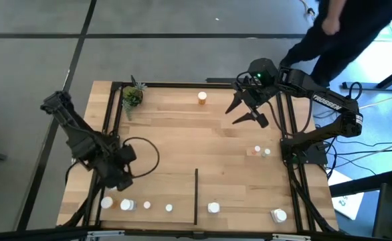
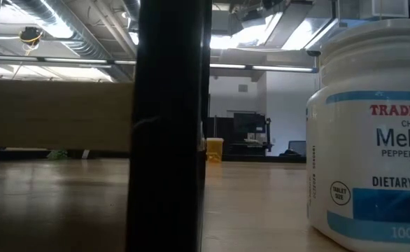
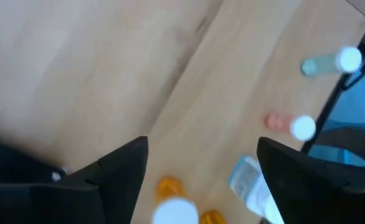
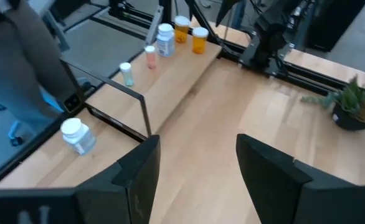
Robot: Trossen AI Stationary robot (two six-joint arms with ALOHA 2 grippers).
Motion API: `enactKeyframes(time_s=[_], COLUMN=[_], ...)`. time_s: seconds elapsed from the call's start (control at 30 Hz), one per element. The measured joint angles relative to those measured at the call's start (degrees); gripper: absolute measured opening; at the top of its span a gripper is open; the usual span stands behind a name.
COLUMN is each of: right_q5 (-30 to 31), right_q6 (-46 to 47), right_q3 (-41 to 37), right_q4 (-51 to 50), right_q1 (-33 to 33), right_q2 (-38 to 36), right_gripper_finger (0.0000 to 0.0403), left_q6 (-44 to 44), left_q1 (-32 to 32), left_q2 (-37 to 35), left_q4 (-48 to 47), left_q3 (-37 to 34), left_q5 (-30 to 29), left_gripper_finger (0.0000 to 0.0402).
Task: Pick and place medicine bottles onto shelf by color
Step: Put the bottom big orange pill bottle on the shelf aligned with the other big orange pill bottle
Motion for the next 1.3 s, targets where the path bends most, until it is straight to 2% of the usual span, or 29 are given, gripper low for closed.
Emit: enactKeyframes(time_s=[0.17, 0.27, 0.43, 0.67, 0.9, 1.13, 1.3], right_q5=[2.7, 3.0, 3.0, 3.0, 3.0, 3.0, 3.0], right_q6=[0.0, 0.0, -0.4, -0.5, -0.6, -0.6, -0.6], right_q3=[0.0, 0.0, 0.0, 0.0, 0.0, 0.0, 0.0], right_q4=[0.0, 0.0, 0.1, 0.4, 0.4, 0.4, 0.4], right_q1=[0.0, 0.0, 0.0, 0.0, 0.0, 0.0, 0.0], right_q2=[0.0, 0.0, 0.0, 0.0, 0.0, 0.0, 0.0], right_gripper_finger=[0.0213, 0.0213, 0.0213, 0.0213, 0.0213, 0.0213, 0.0213], left_q6=[5.8, 5.6, 4.3, -0.1, -2.4, -2.8, -2.8], left_q1=[5.1, 6.7, 6.9, 7.0, 7.0, 4.9, 3.1], left_q2=[0.5, 0.8, 1.4, 1.8, 1.8, 1.8, 1.8], left_q4=[0.1, 1.9, 7.9, 8.2, 8.6, 8.8, 13.0], left_q3=[0.0, -1.9, -7.0, -11.3, -15.1, -16.6, -17.2], left_q5=[2.9, 5.1, 12.0, 12.6, 17.9, 18.0, 17.9], left_gripper_finger=[0.0294, 0.0294, 0.0294, 0.0294, 0.0294, 0.0294, 0.0294])
